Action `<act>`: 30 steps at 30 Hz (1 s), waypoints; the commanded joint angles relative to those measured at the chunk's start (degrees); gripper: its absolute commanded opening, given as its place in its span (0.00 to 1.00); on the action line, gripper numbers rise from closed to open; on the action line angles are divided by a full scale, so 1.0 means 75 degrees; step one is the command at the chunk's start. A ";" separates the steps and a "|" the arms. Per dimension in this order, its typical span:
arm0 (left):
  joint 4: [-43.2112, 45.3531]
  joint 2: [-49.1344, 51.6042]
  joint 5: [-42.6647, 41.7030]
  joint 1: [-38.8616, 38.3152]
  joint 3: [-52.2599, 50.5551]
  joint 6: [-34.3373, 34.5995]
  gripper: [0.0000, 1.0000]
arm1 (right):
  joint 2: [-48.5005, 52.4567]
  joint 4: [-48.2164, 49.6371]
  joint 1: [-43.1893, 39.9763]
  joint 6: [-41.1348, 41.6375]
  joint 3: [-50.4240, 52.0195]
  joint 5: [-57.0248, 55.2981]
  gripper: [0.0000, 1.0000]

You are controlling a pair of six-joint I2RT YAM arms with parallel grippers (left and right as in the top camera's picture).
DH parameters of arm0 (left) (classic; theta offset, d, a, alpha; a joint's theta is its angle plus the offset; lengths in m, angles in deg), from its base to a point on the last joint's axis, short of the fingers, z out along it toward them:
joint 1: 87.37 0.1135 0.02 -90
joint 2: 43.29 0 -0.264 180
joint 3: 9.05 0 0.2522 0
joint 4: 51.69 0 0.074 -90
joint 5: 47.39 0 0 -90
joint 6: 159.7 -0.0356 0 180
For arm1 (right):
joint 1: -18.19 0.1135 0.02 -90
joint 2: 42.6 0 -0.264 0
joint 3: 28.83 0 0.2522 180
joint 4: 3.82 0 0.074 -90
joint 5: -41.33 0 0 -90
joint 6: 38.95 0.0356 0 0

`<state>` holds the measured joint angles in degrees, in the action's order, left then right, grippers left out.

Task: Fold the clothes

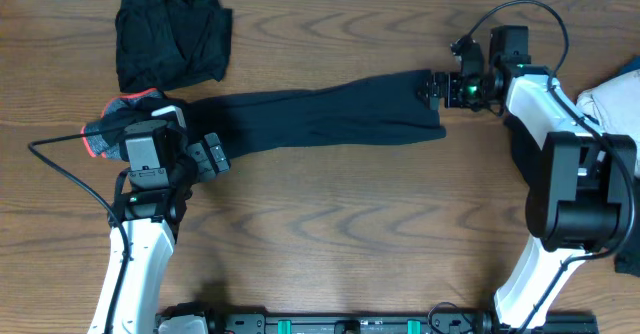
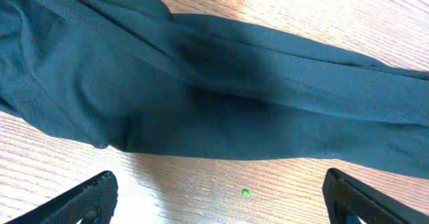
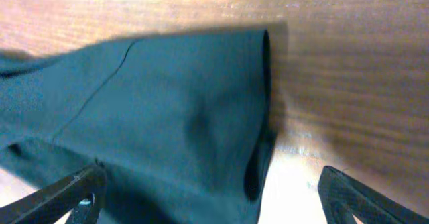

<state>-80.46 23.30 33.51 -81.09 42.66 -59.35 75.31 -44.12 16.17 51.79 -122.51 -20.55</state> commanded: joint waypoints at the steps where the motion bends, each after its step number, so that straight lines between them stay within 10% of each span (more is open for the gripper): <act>1: -0.0055 -0.0050 -0.0111 0.0000 0.0079 0.0012 0.98 | 0.0277 0.0146 0.0052 0.0466 0.0029 0.0303 0.93; 11: -0.0114 -0.0050 -0.0108 0.0000 0.0073 0.0012 0.98 | 0.0300 0.0169 0.0152 0.0743 0.0029 0.0452 0.66; 25: -0.0198 -0.0050 -0.0108 0.0000 0.0073 0.0009 0.98 | 0.0300 0.0137 0.0163 0.0991 0.0029 0.0230 0.04; 30: -0.0201 -0.0050 -0.0108 0.0000 0.0073 0.0009 0.98 | 0.0280 0.0093 0.0157 0.1256 0.0029 0.0230 0.01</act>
<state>-81.81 23.30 33.51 -81.09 42.66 -59.35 76.97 -43.27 16.71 59.61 -122.51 -18.91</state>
